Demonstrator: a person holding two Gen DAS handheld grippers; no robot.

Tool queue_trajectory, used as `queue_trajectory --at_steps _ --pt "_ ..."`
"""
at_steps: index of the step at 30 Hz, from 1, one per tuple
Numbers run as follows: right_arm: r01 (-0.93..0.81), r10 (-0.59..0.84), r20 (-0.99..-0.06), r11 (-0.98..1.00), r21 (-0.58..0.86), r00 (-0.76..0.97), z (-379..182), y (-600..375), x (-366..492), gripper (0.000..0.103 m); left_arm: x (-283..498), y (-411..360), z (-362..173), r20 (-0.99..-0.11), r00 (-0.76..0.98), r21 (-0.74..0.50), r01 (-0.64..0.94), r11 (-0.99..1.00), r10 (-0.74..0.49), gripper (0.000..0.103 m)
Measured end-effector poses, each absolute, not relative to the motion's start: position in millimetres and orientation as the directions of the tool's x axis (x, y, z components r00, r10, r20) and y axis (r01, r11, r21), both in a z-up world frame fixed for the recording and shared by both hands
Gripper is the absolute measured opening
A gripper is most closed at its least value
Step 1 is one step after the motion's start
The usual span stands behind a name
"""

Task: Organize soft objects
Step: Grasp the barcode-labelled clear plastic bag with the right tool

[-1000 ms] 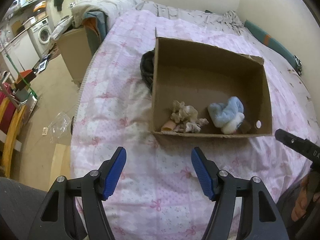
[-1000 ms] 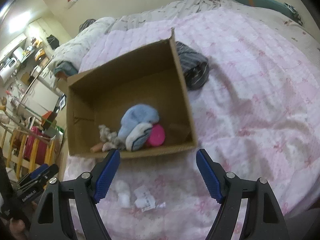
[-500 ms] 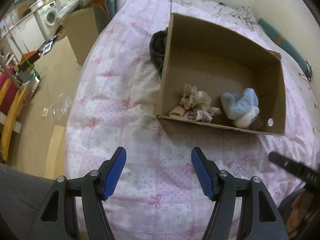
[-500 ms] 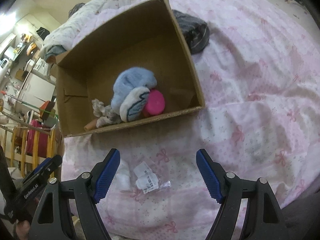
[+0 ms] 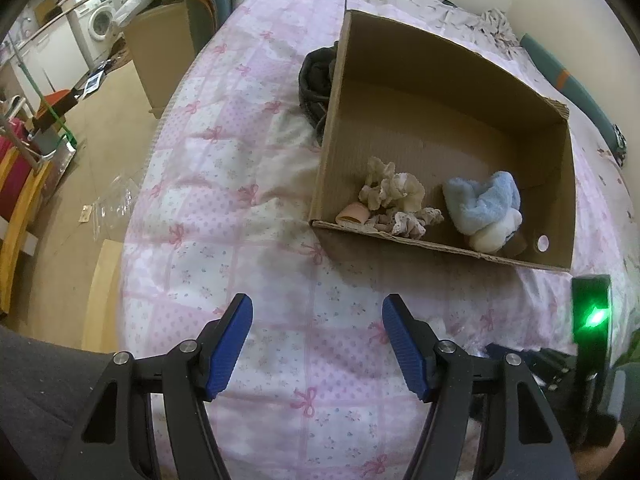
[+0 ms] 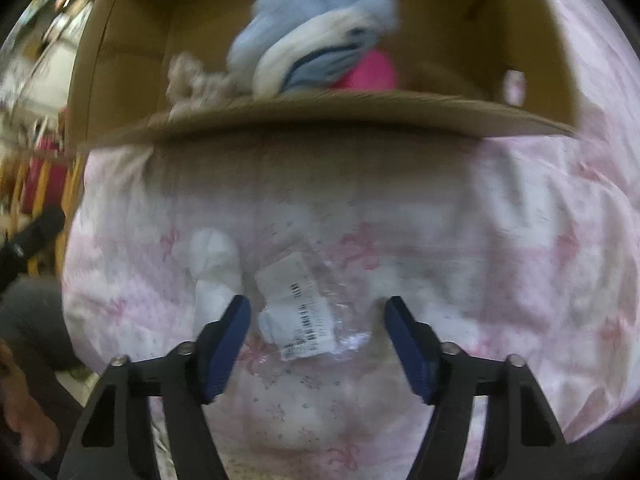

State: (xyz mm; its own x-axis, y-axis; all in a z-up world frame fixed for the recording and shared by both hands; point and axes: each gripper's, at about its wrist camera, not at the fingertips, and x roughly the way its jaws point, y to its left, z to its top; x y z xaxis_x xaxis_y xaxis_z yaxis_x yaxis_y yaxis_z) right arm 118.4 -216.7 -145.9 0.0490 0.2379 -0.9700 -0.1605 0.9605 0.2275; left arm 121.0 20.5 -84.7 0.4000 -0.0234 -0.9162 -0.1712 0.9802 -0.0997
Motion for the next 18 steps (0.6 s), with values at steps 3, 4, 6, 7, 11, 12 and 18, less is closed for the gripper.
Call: queue_trajectory --at_steps 3,4,6,7,11,12,18 --pt "-0.2 0.238 -0.971 0.953 0.228 0.025 -152 -203 115 0.066 121 20 -87 -0.919 0.393 -0.099 -0.174 0.98 -0.024 0.065" --pt "-0.213 0.238 -0.971 0.95 0.227 0.029 -151 -200 114 0.062 122 20 -88 -0.92 0.391 -0.1 -0.172 0.98 -0.026 0.065" --pt "-0.237 0.244 -0.969 0.944 0.23 0.029 -149 -196 111 0.051 122 19 -88 -0.92 0.39 -0.101 -0.169 0.981 -0.028 0.065" --pt "-0.244 0.249 -0.968 0.941 0.234 0.029 -149 -194 110 0.048 122 18 -88 -0.92 0.39 -0.1 -0.166 0.981 -0.028 0.065" --pt "-0.27 0.249 -0.968 0.934 0.232 0.031 -146 -187 104 0.038 122 14 -90 -0.921 0.387 -0.095 -0.152 0.984 -0.029 0.065" --pt "-0.281 0.247 -0.968 0.932 0.228 0.034 -144 -186 104 0.036 122 13 -90 -0.922 0.387 -0.094 -0.149 0.984 -0.03 0.065" --pt "-0.223 0.277 -0.955 0.942 0.249 0.106 -123 -200 101 0.031 122 4 -100 -0.936 0.349 -0.094 -0.114 0.989 -0.049 0.065"
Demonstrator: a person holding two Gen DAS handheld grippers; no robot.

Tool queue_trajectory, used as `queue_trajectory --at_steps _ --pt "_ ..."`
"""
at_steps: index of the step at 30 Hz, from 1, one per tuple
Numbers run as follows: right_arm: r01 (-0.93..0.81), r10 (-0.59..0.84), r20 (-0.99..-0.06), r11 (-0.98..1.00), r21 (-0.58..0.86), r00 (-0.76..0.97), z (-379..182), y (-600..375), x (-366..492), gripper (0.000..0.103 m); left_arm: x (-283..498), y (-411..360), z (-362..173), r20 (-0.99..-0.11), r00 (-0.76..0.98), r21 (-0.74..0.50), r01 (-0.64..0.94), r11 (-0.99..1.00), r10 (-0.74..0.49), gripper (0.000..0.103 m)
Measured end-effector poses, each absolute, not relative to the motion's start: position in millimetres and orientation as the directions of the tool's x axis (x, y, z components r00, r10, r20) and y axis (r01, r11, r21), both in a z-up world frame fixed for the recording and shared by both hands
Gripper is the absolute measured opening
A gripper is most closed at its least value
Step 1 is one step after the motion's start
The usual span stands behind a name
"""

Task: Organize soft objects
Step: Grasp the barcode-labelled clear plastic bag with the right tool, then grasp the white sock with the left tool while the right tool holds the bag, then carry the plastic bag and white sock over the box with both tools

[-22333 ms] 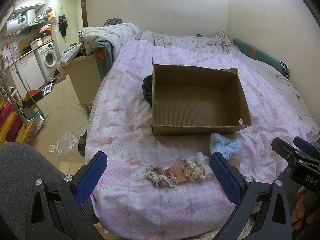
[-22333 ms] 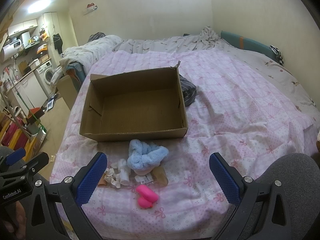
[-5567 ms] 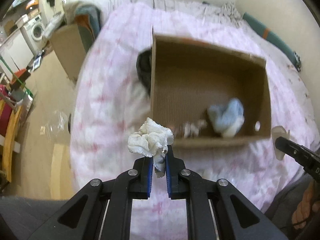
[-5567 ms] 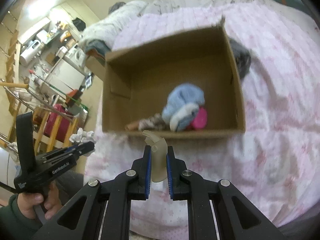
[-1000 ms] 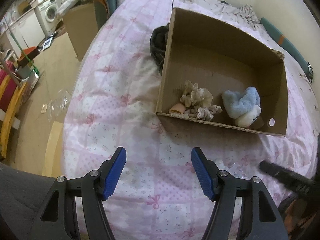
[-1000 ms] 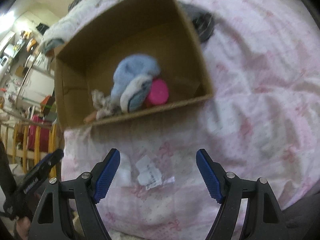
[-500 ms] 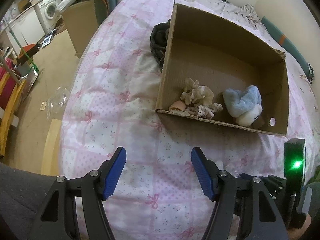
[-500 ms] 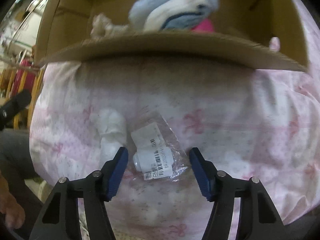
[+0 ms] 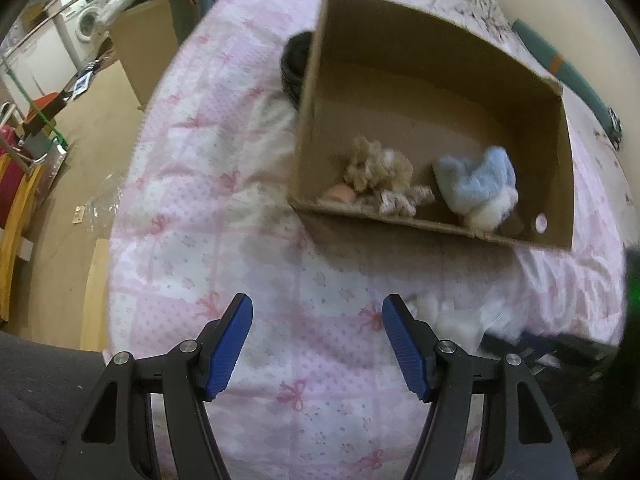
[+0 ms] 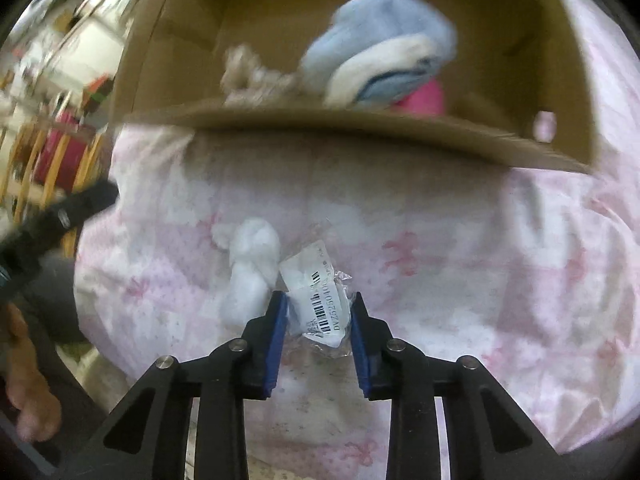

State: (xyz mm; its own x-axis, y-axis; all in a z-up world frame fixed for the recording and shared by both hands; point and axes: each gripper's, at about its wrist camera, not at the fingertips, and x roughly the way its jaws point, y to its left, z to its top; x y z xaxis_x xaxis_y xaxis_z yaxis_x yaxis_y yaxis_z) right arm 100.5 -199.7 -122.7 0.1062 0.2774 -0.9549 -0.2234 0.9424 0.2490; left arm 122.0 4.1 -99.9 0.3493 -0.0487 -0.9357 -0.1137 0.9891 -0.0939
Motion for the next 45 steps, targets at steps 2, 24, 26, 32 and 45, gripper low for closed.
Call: queue_trajectory --at_steps 2,24,26,32,45 --pt "-0.169 0.298 -0.943 0.947 0.273 0.15 -111 -214 100 0.031 124 -6 -111 -0.952 0.303 -0.056 -0.076 0.996 -0.03 0.065" --pt "-0.005 0.351 -0.9 0.932 0.362 0.261 -85 -277 94 0.031 154 -80 -172 -0.969 0.199 -0.121 0.139 0.983 -0.147 0.041" --pt "0.0 0.352 -0.899 0.931 0.365 0.261 -86 -277 94 0.031 155 -73 -173 -0.965 0.207 -0.138 0.122 0.983 -0.161 0.029" --pt "0.004 0.366 -0.892 0.925 0.381 0.266 -86 -276 96 0.031 149 -64 -169 -0.966 0.22 -0.111 0.126 0.986 -0.137 0.024" --pt "-0.017 0.387 -0.878 0.917 0.398 0.282 -81 -275 96 0.031 129 -17 -167 -0.972 0.222 0.074 -0.022 0.997 0.077 0.024"
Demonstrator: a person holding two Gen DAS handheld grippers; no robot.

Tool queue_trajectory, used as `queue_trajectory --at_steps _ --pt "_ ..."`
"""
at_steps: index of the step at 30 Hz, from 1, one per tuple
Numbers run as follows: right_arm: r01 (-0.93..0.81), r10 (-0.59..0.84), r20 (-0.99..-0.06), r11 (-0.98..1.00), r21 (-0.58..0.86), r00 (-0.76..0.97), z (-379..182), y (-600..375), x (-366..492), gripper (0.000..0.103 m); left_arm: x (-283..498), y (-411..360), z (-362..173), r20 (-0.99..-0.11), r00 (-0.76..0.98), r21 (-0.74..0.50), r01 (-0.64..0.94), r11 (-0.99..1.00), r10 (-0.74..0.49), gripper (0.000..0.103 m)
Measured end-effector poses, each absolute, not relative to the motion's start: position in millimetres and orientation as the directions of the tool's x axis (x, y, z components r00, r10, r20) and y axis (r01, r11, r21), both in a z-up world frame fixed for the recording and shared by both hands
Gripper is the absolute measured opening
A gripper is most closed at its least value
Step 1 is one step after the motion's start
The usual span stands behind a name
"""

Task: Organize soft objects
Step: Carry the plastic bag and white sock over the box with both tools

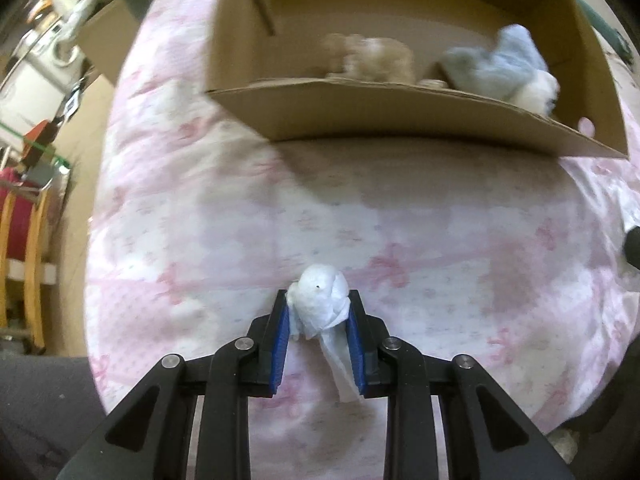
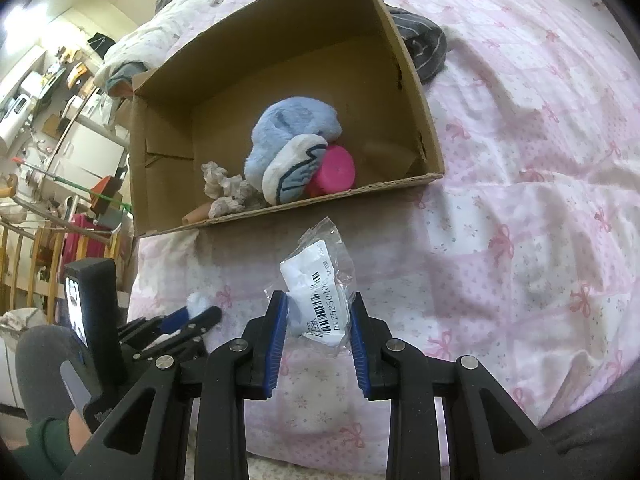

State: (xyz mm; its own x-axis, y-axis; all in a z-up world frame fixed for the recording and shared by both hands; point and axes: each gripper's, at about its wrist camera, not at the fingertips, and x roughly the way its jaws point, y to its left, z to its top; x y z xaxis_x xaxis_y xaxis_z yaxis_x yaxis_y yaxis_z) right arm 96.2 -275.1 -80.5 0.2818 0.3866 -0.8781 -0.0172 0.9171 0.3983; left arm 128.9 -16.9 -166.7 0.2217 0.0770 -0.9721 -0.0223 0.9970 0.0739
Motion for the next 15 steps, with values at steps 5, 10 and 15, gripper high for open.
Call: queue_trajectory --at_steps 5,10,15 --pt "-0.031 0.391 -0.874 0.916 0.4 0.288 -78 -273 95 0.031 120 11 -148 -0.966 0.247 0.054 -0.103 0.993 0.078 0.024" --pt "-0.038 0.4 -0.867 0.912 0.408 0.297 -74 -272 94 0.031 108 22 -106 -0.945 0.318 0.03 -0.131 0.991 0.071 0.024" --pt "-0.059 0.426 -0.843 0.9 0.432 0.328 -65 -271 92 0.031 99 18 -65 -0.912 0.403 0.014 -0.143 0.99 0.072 0.024"
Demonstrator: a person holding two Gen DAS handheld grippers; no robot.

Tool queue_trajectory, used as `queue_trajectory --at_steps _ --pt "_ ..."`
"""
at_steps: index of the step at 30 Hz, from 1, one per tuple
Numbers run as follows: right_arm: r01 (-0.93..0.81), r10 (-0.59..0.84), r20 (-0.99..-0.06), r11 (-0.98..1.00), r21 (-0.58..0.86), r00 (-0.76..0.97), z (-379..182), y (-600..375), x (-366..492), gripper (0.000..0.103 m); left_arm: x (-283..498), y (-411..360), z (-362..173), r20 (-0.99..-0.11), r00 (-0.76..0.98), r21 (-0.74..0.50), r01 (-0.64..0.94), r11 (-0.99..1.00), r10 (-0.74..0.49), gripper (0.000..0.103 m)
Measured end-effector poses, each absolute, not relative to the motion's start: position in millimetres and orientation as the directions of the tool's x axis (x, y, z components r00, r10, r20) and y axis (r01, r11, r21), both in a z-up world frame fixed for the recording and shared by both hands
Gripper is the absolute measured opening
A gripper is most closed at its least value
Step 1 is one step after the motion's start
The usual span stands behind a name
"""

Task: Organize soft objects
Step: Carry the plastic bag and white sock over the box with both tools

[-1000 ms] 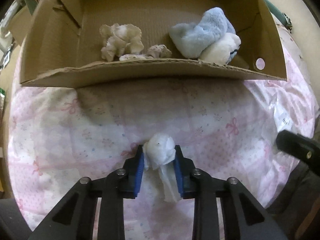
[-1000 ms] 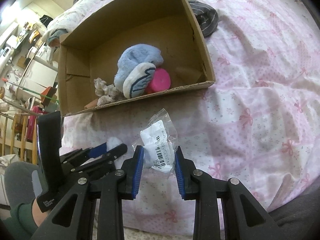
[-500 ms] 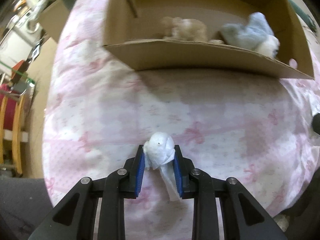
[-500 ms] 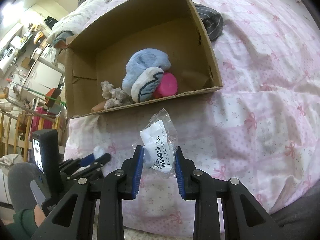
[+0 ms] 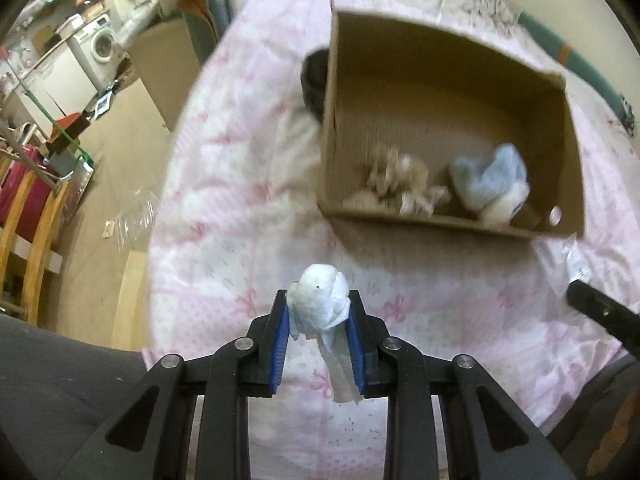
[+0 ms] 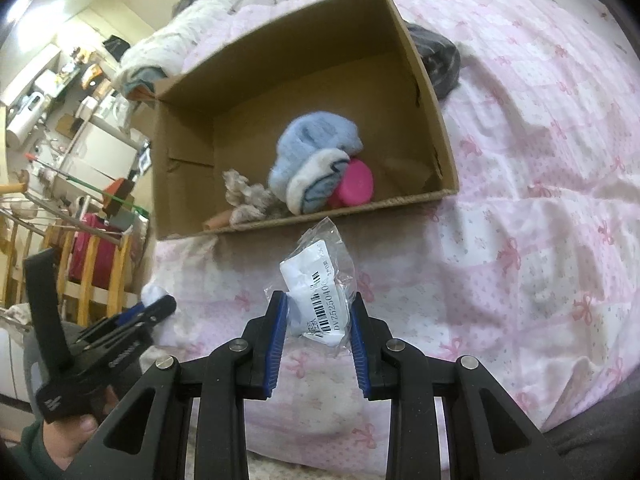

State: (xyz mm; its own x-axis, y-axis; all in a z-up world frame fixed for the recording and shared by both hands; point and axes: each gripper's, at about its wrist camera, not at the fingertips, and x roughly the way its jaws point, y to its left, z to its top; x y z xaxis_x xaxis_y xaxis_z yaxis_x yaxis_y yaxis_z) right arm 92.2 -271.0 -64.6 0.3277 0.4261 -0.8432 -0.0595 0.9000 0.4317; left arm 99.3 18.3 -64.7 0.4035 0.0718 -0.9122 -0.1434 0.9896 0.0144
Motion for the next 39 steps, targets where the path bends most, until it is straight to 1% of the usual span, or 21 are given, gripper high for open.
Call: queue_trajectory --at_steps 5,11,15,19,21,25,29,33,39 --pt "-0.111 0.443 -0.802 0.892 0.437 0.401 -44 -268 90 0.031 99 11 -23 -0.867 0.486 0.012 -0.197 0.98 0.108 0.024" --pt "-0.207 0.437 -0.745 0.899 0.387 0.504 -16 -258 81 0.031 112 25 -10 -0.833 0.54 -0.011 -0.232 0.973 0.119 0.024" --pt "-0.239 0.445 -0.702 0.894 0.378 0.556 -1 -260 79 0.031 117 25 2 -0.811 0.573 -0.006 -0.209 0.978 0.118 0.024" --pt "-0.216 0.485 -0.641 0.864 0.454 0.595 22 -271 84 0.031 124 21 16 -0.774 0.621 0.02 -0.175 0.984 0.126 0.024" --pt "-0.212 0.498 -0.604 0.85 0.483 0.623 37 -277 89 0.031 132 21 21 -0.767 0.631 0.01 -0.163 0.987 0.112 0.024" --pt "-0.24 0.479 -0.568 0.863 0.445 0.669 61 -281 104 0.031 147 17 28 -0.754 0.651 -0.001 -0.135 0.991 0.088 0.024" --pt "-0.243 0.442 -0.59 0.889 0.388 0.676 59 -281 125 0.031 167 11 21 -0.759 0.65 -0.012 -0.074 0.997 0.039 0.024" --pt "-0.228 0.413 -0.633 0.906 0.356 0.655 35 -282 144 0.031 182 3 7 -0.76 0.65 0.007 -0.037 0.999 0.029 0.024" --pt "-0.168 0.406 -0.697 0.907 0.386 0.592 -11 -286 156 0.031 197 -5 -26 -0.794 0.607 -0.027 -0.006 1.0 -0.018 0.024"
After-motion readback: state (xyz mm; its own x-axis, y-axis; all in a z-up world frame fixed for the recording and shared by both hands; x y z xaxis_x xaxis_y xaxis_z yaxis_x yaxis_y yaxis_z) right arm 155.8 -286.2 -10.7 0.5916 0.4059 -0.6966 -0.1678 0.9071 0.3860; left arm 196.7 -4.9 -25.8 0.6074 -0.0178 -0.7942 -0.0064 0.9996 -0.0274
